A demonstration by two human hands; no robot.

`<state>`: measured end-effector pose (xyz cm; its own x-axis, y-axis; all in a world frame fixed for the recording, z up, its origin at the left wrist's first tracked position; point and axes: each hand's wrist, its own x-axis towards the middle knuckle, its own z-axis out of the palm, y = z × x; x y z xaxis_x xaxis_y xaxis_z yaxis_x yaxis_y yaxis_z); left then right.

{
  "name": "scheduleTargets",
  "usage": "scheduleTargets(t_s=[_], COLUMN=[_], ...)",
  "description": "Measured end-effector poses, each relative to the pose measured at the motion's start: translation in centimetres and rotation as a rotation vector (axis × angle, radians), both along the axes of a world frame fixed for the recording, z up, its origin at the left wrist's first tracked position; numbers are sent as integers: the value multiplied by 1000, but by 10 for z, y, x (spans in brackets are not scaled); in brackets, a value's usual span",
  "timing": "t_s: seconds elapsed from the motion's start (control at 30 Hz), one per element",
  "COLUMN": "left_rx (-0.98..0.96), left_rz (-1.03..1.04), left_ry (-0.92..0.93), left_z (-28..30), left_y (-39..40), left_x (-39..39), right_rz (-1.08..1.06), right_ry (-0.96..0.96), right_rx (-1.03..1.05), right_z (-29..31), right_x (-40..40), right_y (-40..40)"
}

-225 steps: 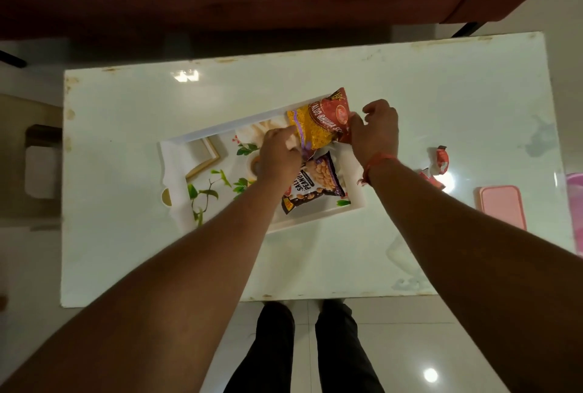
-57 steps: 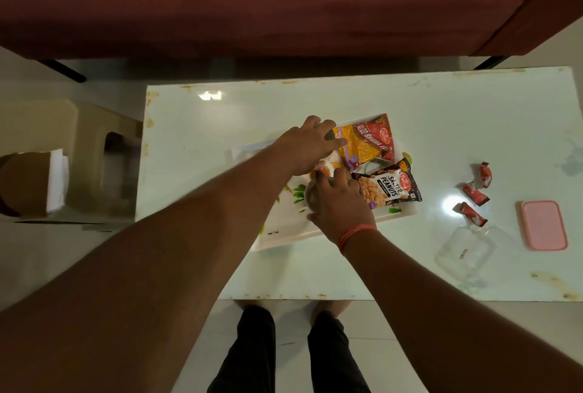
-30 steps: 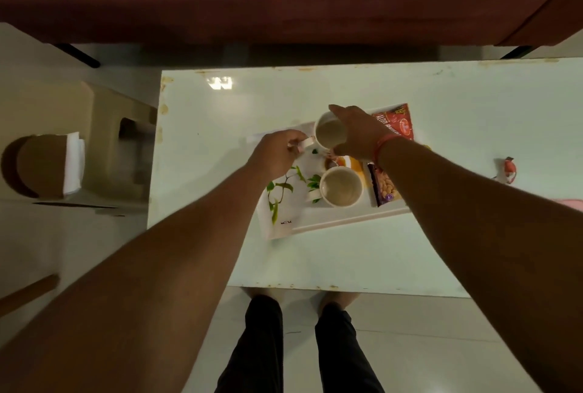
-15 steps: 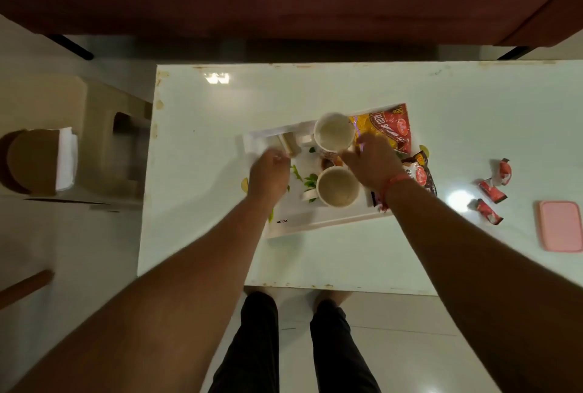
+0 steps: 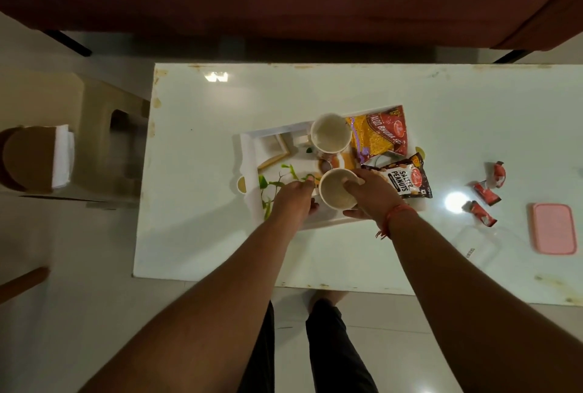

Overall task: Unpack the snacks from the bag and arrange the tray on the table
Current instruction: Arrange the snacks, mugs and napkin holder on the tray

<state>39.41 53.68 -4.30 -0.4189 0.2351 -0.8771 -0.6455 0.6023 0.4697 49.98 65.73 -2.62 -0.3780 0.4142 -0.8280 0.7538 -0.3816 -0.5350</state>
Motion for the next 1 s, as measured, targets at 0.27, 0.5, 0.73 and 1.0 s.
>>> scheduleTargets(t_s=[0.27, 0.5, 0.73, 1.0], left_rx=[-63, -117, -144, -278], left_rz=[-41, 56, 100, 256], left_ry=[284, 448, 812, 857], left_z=[-5, 21, 66, 70], left_y=[-45, -143, -269, -368], left_x=[-40, -163, -330, -434], right_rz=[181, 473, 747, 525], right_ry=[-6, 240, 279, 274], right_rx=[991, 820, 568, 282], right_z=[36, 41, 36, 39], right_x=[-27, -175, -351, -478], right_y=[-24, -142, -281, -388])
